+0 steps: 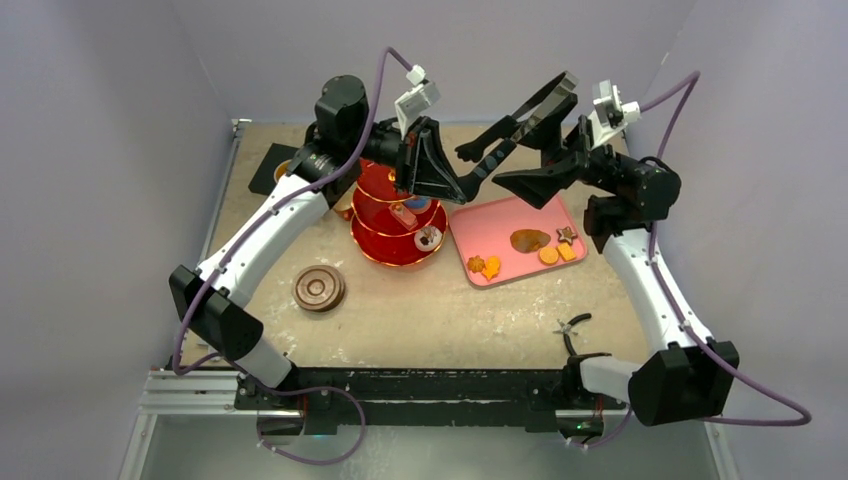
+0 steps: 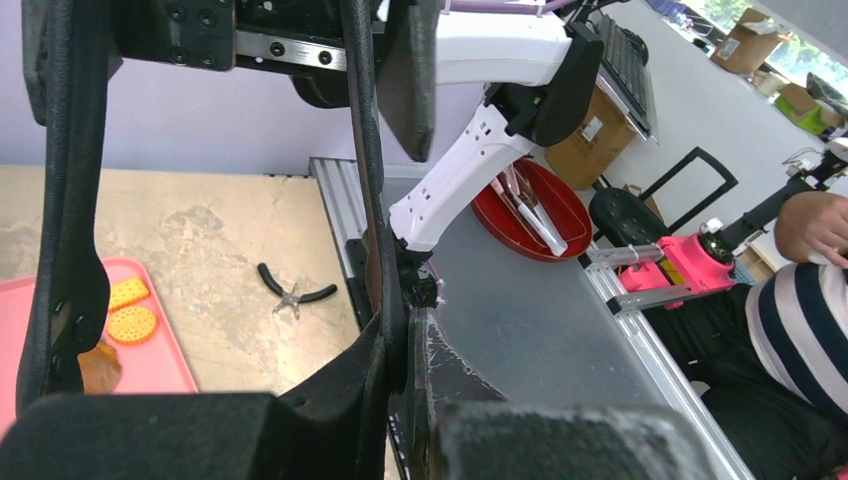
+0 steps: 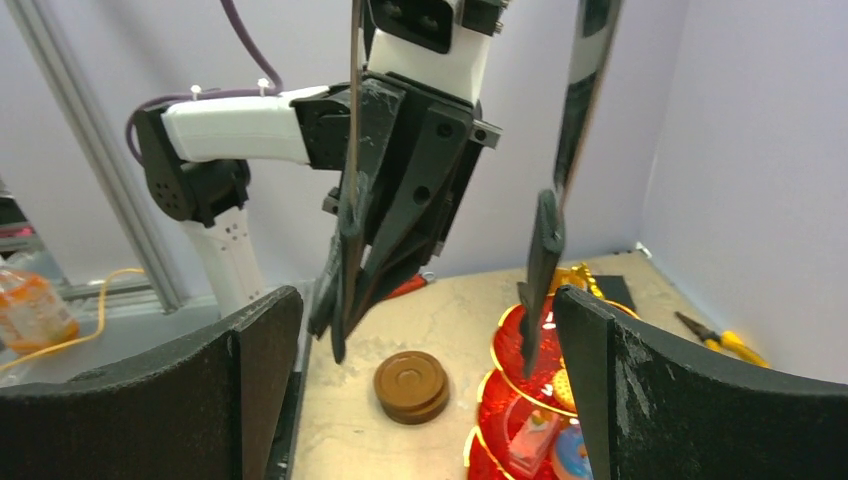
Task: Serve the afternoon tea
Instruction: Adjust the clamp.
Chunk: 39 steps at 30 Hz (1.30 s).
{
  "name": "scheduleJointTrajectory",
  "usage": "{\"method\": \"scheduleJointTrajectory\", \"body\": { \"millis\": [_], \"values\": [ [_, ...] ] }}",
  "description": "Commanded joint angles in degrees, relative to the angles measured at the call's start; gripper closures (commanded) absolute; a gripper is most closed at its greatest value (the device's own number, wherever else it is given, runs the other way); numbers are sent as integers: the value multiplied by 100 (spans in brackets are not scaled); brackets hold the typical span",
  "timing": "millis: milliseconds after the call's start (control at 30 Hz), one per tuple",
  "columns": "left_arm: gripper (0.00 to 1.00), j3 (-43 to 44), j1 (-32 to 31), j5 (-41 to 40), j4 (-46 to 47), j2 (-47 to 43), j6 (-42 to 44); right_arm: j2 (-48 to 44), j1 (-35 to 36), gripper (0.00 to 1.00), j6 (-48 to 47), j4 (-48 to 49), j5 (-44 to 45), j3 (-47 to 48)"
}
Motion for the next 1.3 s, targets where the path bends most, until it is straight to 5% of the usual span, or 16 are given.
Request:
{"method": "scheduleJointTrajectory", "body": {
  "millis": [0,133,267,467,633,733,1133,1267],
  "values": [
    [100,347,50,-280,-676,-81,766,-159,328,1,-782,-1029,35,569],
    [100,722,45,-589,-1766,69,1767,-101,734,1,-2306,-3526,693,1335],
    [100,736,46,-658,-1772,48,1814,-21,766,4,-2296,-3731,954,1414],
    [100,717,45,-595,-1836,-11,1809,116,775,25,-2294,-3820,707,1306],
    [100,683,45,-493,-1683,-57,1631,18,767,12,-2371,-3840,481,1114],
    [100,631,48,-459,-1555,-60,1540,38,767,13,-2518,-4154,474,1208],
    [99,679,54,-696,-1658,-87,1571,-119,761,52,-2490,-4080,497,1107],
    [77,910,54,-1273,-2401,-36,2149,-272,757,62,-2627,-4122,837,964]
  ]
}}
